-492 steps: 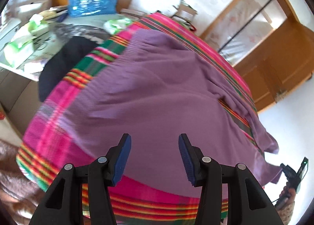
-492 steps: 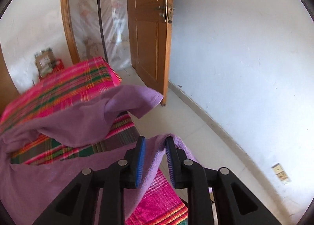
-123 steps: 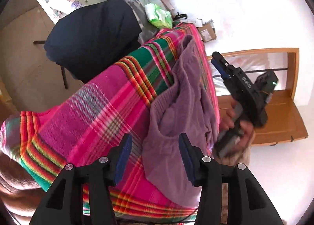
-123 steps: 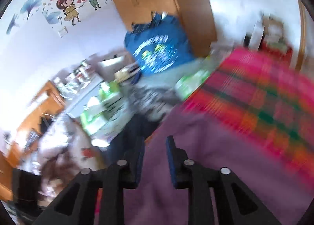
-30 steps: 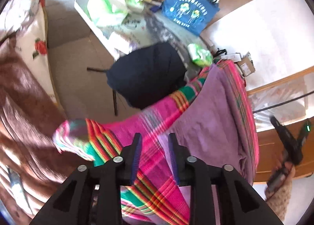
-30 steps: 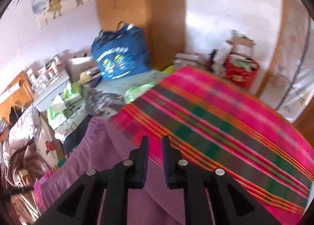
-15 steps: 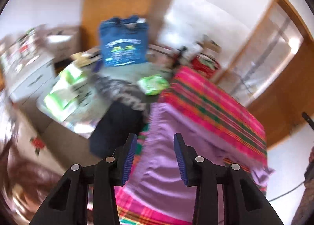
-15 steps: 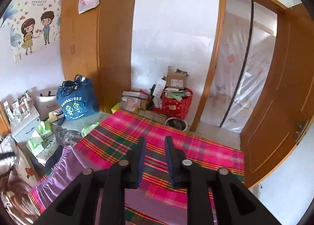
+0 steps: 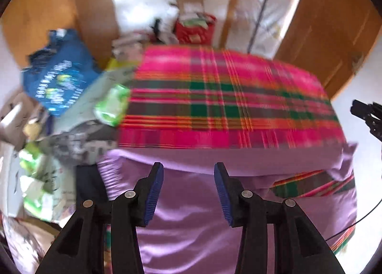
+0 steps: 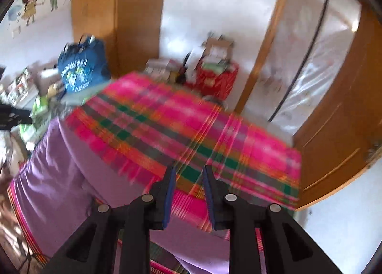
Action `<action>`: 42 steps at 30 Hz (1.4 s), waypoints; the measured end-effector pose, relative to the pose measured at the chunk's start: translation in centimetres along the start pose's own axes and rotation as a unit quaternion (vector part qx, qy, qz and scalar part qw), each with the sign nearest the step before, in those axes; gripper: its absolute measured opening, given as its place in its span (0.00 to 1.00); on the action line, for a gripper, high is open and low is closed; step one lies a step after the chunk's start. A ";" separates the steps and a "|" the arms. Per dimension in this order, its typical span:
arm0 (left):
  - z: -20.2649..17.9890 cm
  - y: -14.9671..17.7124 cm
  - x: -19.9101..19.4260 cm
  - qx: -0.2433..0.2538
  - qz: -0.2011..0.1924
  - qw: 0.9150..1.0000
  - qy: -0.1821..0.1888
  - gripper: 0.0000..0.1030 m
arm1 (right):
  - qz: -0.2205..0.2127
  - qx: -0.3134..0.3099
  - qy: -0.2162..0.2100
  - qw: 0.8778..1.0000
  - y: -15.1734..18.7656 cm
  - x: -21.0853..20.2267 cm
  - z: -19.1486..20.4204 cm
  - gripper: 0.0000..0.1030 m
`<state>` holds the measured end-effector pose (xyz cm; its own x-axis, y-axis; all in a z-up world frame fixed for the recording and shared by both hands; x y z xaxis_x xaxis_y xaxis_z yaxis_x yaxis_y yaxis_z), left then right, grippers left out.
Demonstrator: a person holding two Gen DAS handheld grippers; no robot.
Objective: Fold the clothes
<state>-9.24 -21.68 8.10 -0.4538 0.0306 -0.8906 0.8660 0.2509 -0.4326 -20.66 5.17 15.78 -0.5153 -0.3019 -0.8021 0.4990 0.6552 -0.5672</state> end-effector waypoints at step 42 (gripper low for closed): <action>-7.0 1.4 12.8 0.227 0.108 0.966 0.055 0.50 | 0.105 -0.082 -0.216 0.967 10.2 12.0 3.4 0.29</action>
Point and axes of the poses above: each gripper's, at about its wrist camera, not at the fingertips, and x roughly the way its jaws point, z to its left, y to its underside, the point moved 4 cm from there along x, roughly the way its jaws point, and after that the axes turned 6 degrees about -x, right-handed, at the moved point
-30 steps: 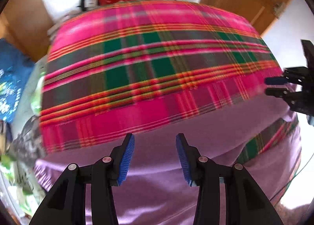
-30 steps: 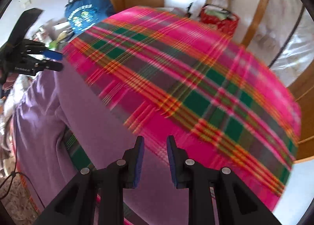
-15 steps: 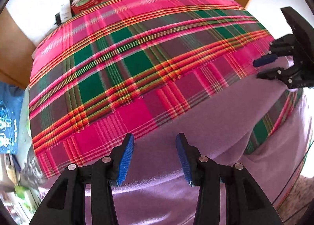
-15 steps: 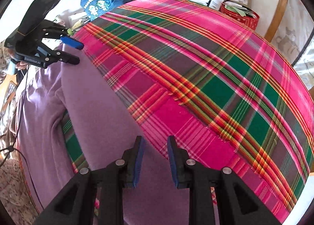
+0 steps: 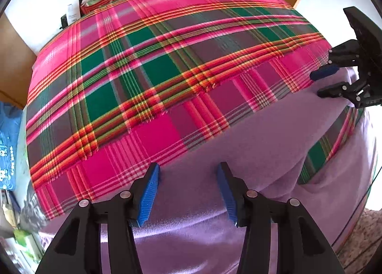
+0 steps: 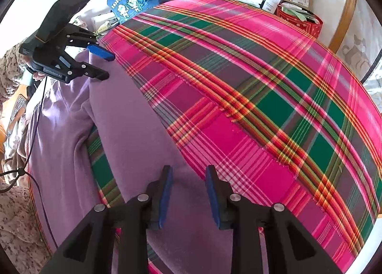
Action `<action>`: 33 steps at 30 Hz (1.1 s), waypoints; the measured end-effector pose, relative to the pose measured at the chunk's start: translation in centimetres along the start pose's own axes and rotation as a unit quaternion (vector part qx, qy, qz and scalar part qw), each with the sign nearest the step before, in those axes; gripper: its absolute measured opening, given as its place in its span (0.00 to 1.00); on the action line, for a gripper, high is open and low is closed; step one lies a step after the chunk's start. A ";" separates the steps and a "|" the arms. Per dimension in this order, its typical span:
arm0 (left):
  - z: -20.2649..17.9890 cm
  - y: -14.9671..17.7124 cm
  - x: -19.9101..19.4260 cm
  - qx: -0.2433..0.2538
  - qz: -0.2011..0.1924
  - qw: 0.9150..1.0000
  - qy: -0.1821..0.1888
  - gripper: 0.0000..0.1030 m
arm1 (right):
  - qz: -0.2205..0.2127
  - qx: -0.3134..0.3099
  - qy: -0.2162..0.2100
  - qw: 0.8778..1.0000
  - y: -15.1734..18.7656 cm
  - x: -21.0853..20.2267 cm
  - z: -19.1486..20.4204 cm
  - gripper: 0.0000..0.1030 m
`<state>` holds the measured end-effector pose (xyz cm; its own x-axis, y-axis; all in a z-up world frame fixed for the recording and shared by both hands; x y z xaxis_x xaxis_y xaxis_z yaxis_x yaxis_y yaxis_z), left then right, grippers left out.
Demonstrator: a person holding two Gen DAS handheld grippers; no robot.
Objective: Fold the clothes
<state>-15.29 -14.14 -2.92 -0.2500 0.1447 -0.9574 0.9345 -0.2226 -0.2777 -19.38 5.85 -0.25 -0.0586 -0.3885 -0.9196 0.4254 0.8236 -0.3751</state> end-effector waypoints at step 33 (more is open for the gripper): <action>0.8 -0.1 -0.3 -0.020 -0.044 0.999 -0.005 0.07 | -0.021 -0.028 0.063 0.997 1.6 -2.1 1.2 0.02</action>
Point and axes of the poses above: each gripper's, at about its wrist camera, not at the fingertips, and x roughly the way its jaws point, z to its left, y to its underside, the point moved 4 cm from there along x, roughly the way its jaws point, and after that the axes turned 6 degrees about -x, right-handed, at the moved point
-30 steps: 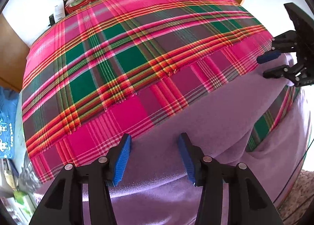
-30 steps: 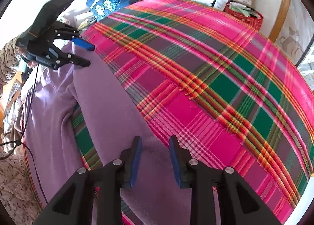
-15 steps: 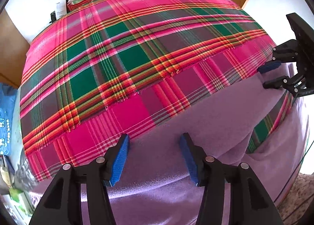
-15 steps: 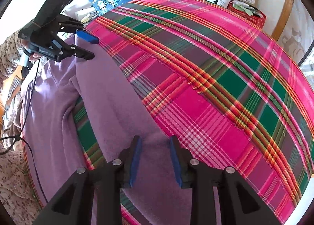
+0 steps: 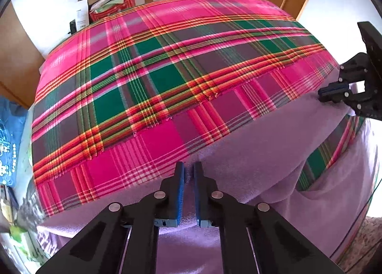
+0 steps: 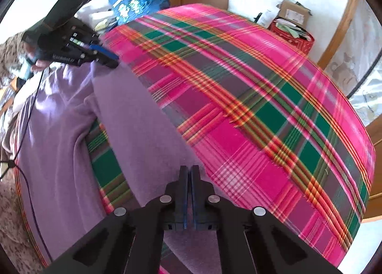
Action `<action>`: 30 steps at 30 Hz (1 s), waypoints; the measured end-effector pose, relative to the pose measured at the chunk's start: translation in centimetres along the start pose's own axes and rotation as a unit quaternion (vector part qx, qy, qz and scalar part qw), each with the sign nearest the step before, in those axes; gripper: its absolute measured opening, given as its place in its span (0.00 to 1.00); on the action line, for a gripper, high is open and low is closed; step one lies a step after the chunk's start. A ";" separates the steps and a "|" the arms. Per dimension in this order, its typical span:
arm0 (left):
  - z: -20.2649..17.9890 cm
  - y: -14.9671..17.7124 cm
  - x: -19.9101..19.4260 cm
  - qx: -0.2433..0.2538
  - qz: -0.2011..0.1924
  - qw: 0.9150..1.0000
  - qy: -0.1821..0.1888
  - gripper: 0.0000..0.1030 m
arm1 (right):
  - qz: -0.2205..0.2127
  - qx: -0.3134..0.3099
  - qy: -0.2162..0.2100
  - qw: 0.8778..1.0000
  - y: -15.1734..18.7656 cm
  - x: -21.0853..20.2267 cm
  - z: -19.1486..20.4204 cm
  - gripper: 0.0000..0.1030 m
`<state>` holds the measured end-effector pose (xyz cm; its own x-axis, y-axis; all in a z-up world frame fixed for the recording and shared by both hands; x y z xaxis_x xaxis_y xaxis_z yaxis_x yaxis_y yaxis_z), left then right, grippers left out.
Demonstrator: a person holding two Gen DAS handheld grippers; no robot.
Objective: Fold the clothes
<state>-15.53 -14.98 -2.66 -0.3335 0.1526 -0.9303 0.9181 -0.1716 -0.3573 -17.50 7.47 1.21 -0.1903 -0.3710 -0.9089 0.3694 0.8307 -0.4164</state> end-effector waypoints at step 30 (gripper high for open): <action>0.2 -1.6 0.8 0.034 0.015 0.999 0.011 0.50 | 0.014 0.053 -0.044 0.998 -0.3 1.9 -2.2 0.32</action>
Point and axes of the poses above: each gripper's, at about its wrist camera, not at the fingertips, and x roughly the way its jaws point, z to its left, y to its underside, the point moved 4 cm from there along x, roughly the way its jaws point, and after that the axes turned 6 degrees about -x, right-handed, at the moved point
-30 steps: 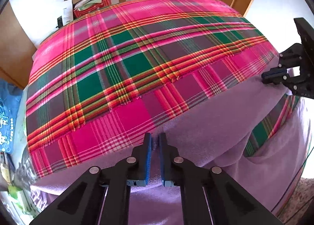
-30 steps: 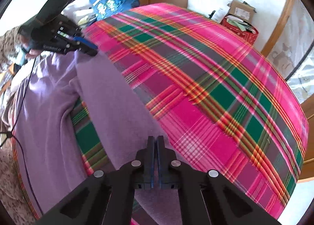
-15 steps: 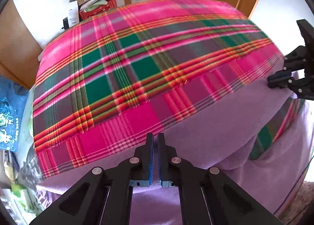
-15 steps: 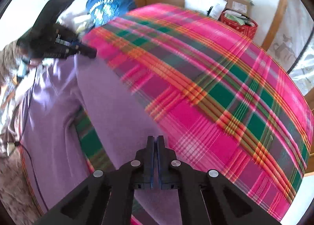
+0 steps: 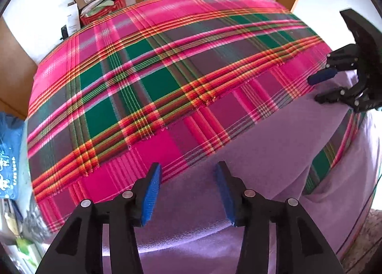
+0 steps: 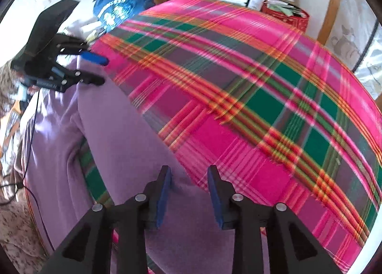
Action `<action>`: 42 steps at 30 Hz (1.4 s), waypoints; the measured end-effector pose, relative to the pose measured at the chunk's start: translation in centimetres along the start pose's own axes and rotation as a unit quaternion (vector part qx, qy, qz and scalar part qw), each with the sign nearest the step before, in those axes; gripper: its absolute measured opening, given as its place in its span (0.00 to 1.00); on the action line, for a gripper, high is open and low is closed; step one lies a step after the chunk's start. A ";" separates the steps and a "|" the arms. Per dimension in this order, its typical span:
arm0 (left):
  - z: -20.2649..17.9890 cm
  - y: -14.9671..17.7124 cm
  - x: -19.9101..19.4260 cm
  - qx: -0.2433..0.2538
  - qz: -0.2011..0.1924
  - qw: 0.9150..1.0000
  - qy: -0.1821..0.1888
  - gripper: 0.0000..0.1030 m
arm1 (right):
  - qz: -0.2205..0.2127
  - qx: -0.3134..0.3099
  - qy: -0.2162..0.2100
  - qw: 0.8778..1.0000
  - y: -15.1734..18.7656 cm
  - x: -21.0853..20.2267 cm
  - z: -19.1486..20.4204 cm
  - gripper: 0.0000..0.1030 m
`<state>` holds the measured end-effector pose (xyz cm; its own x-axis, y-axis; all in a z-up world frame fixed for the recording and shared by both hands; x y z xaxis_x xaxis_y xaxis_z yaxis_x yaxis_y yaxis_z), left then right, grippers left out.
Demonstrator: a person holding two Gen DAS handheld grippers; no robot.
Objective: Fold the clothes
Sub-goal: 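Pinch the garment surface with the left gripper while the right gripper pinches it too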
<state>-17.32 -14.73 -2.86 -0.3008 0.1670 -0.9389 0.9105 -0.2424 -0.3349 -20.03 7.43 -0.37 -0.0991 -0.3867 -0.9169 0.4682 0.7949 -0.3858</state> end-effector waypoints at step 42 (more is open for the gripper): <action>0.8 -4.1 -1.8 -0.029 -0.080 0.991 -0.102 0.05 | -0.056 -0.027 0.212 0.975 -7.7 1.2 -1.7 0.04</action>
<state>-20.71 -14.77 0.16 -0.4884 0.0002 -0.8726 0.8595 -0.1722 -0.4812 -25.29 1.66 1.36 -0.5068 -0.2529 -0.8241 0.3871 0.7874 -0.4797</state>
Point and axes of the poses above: each gripper's, at about its wrist camera, not at the fingertips, and x roughly the way its jaws point, z to its left, y to its underside, the point moved 4 cm from there along x, roughly the way its jaws point, and after that the axes turned 6 degrees about -x, right-handed, at the moved point
